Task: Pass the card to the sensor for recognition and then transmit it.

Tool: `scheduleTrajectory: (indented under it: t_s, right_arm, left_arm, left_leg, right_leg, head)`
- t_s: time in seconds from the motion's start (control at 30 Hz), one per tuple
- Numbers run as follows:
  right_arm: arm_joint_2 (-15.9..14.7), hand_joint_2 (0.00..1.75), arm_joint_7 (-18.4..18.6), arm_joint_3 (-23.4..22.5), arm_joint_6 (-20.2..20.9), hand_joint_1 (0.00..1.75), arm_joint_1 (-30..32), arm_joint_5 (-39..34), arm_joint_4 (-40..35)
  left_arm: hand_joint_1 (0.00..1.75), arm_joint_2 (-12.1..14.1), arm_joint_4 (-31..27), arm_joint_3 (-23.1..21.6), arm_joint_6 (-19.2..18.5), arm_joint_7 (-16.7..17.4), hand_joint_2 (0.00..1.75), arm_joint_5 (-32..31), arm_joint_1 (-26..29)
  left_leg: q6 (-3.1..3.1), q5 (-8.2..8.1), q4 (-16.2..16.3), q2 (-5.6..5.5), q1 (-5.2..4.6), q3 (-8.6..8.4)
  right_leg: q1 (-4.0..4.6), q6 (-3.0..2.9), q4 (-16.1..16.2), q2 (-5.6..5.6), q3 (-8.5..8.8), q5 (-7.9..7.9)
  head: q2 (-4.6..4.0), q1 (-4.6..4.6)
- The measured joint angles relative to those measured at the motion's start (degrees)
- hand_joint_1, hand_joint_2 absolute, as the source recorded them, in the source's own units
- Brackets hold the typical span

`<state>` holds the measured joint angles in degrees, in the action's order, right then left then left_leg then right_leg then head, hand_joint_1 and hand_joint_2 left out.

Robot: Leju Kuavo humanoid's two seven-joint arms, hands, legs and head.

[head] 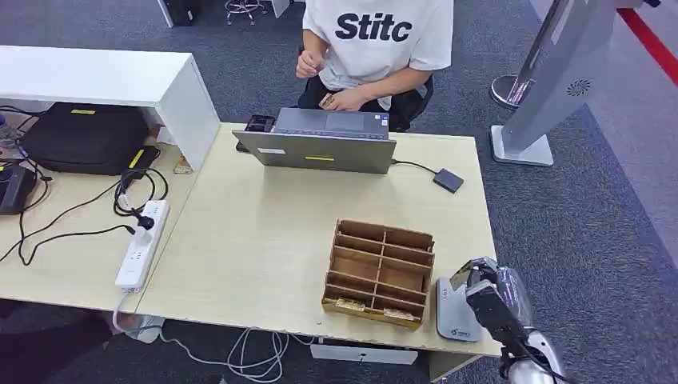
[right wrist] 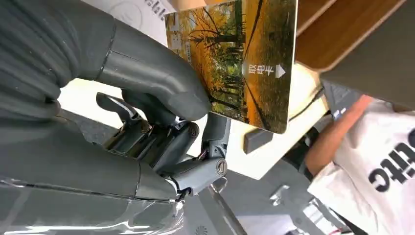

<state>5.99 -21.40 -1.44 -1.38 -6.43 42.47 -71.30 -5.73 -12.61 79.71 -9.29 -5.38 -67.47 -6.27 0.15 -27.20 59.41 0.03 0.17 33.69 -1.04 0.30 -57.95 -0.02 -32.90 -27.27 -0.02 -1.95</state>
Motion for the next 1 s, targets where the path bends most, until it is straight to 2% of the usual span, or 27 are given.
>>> scheduleTrajectory:
  t_s: [0.37, 1.0]
  right_arm:
    - [0.0, 1.75, 0.28, 0.68, -0.46, 1.75, -0.39, 0.66, 4.33]
    - [0.0, 1.75, 0.24, 0.85, -0.68, 1.75, -0.95, 0.74, 6.18]
  left_arm:
    - [0.0, 0.0, 0.0, 0.0, 0.0, 0.0, 1.75, -0.33, 0.0]
    - [0.0, 0.02, 0.0, 0.0, 0.02, 0.02, 1.75, -0.35, 0.0]
  left_leg:
    - [0.0, 0.0, 0.0, 0.0, 0.0, 0.0]
    - [0.0, 0.0, 0.0, 0.0, 0.0, 0.0]
  right_leg:
    - [0.0, 0.0, 0.0, 0.0, 0.0, 0.0]
    - [0.0, 0.0, 0.0, 0.0, 0.0, 0.0]
  head:
    - [0.0, 0.02]
    - [0.0, 0.0]
